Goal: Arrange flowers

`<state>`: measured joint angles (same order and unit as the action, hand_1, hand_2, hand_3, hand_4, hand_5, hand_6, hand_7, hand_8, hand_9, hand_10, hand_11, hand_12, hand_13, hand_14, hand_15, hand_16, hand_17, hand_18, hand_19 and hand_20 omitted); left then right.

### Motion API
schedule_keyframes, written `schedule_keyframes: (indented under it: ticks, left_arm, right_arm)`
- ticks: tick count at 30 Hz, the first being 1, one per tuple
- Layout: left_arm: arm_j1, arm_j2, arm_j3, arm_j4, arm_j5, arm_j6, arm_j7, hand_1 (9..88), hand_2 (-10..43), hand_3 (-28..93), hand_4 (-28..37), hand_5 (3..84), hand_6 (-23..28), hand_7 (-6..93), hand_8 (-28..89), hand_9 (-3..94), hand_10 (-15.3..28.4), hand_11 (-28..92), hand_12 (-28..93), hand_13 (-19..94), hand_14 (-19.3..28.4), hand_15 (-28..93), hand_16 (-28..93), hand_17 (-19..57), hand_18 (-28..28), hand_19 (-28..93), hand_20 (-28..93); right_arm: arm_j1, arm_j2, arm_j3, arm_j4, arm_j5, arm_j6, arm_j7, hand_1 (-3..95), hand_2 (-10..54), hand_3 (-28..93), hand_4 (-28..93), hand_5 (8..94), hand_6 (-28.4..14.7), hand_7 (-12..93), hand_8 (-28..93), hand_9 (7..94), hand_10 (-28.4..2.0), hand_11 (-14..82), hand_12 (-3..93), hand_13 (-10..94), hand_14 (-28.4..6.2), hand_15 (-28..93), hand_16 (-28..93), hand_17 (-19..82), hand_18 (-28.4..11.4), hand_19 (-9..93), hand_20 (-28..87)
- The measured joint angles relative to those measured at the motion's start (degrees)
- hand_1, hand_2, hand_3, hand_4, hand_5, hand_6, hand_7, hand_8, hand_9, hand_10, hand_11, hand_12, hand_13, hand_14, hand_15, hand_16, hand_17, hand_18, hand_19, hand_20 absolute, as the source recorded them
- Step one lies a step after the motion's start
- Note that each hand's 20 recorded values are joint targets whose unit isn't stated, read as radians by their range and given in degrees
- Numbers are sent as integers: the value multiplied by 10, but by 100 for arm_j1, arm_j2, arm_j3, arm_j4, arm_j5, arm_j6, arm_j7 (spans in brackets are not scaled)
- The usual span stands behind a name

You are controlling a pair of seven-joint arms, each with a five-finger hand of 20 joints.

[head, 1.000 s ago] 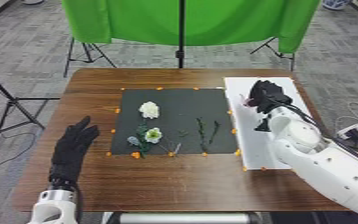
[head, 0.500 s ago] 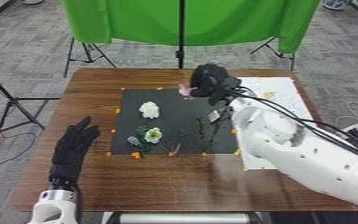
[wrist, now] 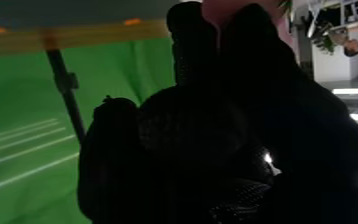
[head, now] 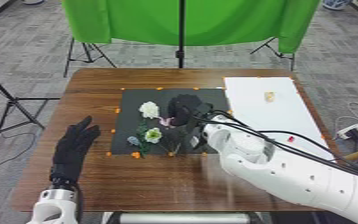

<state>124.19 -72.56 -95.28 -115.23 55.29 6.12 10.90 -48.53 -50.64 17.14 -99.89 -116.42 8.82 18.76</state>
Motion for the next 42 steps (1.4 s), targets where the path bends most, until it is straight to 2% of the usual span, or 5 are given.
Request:
schedule_keyframes:
  ticks: [16, 23, 26, 35, 42]
  left_arm:
    - [-18, 1, 11, 9, 1, -33, -4, 189, 39, 641, -283, 397, 37, 77, -42, 409, 125, 145, 163, 285, 163, 175, 44, -4, 133, 57, 192]
    - [-21, -8, 8, 9, 4, -34, 1, 190, 38, 641, -283, 397, 37, 76, -42, 409, 125, 145, 163, 285, 162, 175, 45, -4, 133, 56, 192]
    - [-8, -12, -1, 5, 4, -32, 0, 192, 38, 640, -283, 397, 37, 76, -42, 408, 125, 146, 163, 285, 163, 175, 45, -4, 133, 56, 193]
    - [20, -13, -7, -2, 4, -31, 0, 193, 38, 640, -283, 397, 37, 78, -41, 409, 125, 146, 163, 285, 163, 175, 46, -4, 133, 56, 193]
    - [19, -13, -9, -3, 6, -31, 0, 193, 38, 640, -283, 397, 37, 77, -42, 409, 125, 146, 163, 285, 163, 175, 45, -4, 132, 56, 193]
  right_arm:
    - [-103, 46, 193, -13, -47, -545, -8, 462, -95, 652, -196, 632, 24, 162, -99, 722, -116, 180, 206, 900, -21, 581, 337, 647, -104, 932, 566]
    - [-839, 267, 1524, -656, -188, -667, 331, 430, -95, 637, -181, 608, -3, 140, -85, 702, -137, 169, 204, 862, -44, 596, 338, 610, -121, 932, 565]
    - [-1034, 424, 2019, -768, -329, -507, 854, 413, -95, 631, -161, 659, -21, 138, -75, 732, -141, 184, 208, 868, -46, 597, 329, 616, -121, 932, 559]
    - [-1080, 564, 3112, 603, -684, 164, 1997, 360, -95, 587, -169, 765, -38, 156, -76, 828, -147, 219, 212, 908, -37, 578, 325, 659, -102, 932, 547]
    - [-1155, 668, 3238, 1084, -752, -544, 2401, 280, -95, 572, -151, 802, -40, 157, -71, 855, -150, 241, 231, 919, -39, 564, 338, 669, -105, 932, 547]
